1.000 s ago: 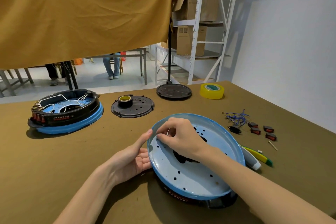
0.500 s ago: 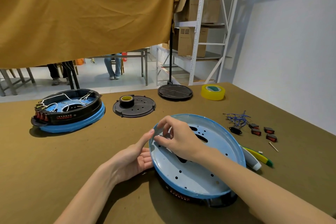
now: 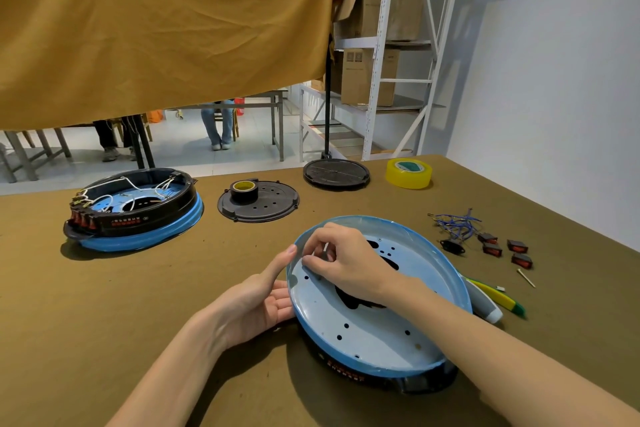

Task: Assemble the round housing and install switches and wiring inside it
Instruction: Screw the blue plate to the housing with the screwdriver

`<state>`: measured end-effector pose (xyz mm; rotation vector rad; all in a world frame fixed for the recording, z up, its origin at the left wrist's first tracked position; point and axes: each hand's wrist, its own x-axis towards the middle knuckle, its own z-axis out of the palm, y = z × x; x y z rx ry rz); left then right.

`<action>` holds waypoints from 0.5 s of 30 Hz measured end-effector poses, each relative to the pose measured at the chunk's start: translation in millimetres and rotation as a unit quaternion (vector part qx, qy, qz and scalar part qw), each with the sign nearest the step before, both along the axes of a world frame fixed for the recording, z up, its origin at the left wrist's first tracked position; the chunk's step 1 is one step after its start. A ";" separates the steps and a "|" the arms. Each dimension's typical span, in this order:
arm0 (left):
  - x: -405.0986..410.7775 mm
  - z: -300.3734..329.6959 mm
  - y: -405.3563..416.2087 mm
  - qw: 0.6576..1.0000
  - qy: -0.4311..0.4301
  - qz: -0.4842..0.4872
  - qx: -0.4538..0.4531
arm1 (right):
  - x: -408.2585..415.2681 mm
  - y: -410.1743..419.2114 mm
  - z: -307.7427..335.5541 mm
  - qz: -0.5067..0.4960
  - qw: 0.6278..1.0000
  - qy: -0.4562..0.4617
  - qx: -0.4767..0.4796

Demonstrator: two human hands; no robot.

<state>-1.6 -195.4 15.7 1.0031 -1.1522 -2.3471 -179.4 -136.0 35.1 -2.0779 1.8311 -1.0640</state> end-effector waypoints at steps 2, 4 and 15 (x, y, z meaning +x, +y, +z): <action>0.0 -0.4 -0.7 1.000 -0.003 -0.001 -0.001 | 0.7 -1.2 0.4 -0.001 1.000 0.006 0.007; -0.1 -0.3 -1.0 1.000 -0.004 -0.001 -0.003 | 0.0 -1.6 0.4 0.013 1.000 0.013 0.015; -0.4 -0.9 -0.9 1.000 -0.006 0.006 0.002 | -0.4 -4.8 -1.2 -0.003 1.000 0.007 0.027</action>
